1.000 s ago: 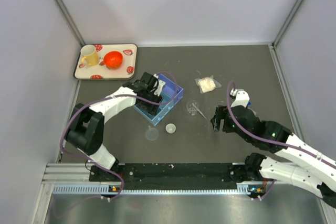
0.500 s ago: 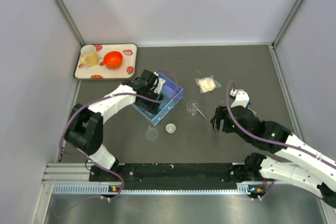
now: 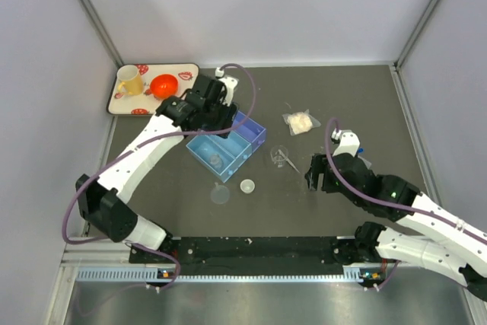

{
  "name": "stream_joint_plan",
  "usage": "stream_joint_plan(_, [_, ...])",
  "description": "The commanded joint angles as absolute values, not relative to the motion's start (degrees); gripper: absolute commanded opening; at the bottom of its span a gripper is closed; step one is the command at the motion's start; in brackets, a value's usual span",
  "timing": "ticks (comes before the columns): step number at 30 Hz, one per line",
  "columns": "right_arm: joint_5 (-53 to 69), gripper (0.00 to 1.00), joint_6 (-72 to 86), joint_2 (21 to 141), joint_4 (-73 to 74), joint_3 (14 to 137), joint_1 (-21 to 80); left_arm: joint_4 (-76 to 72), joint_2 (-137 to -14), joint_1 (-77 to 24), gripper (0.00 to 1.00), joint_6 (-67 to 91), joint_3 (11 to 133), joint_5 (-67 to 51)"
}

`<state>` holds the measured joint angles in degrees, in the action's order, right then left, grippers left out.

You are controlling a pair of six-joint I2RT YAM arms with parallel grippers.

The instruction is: Organize the chemistry lab equipment

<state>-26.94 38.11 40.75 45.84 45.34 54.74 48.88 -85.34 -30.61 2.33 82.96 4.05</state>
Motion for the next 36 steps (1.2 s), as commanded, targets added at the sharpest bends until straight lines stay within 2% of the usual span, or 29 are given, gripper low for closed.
stream_joint_plan(1, [-28.3, 0.76, 37.8, 40.8, 45.3, 47.2, 55.5, 50.4, -83.2, -36.6, 0.63, 7.7, 87.4, 6.0])
stream_joint_plan(6, [-29.0, 0.76, 38.0, 40.1, 48.3, 48.8, 55.5, 48.5, -88.1, -43.7, 0.59, 12.7, 91.0, 6.2])
stream_joint_plan(12, [-29.0, 0.76, 38.8, 38.6, 51.0, 50.5, 55.5, 46.5, -96.9, -47.7, 0.53, 17.4, 95.4, 7.1])
stream_joint_plan(20, [-30.0, 0.76, 39.0, 37.7, 54.0, 51.4, 55.5, 43.7, -106.7, -49.0, 0.46, 21.1, 96.5, 8.3])
stream_joint_plan(36, [-31.0, 0.76, 39.2, 35.4, 54.8, 49.0, 55.5, 40.0, -116.9, -49.0, 0.42, 21.6, 100.3, 6.8])
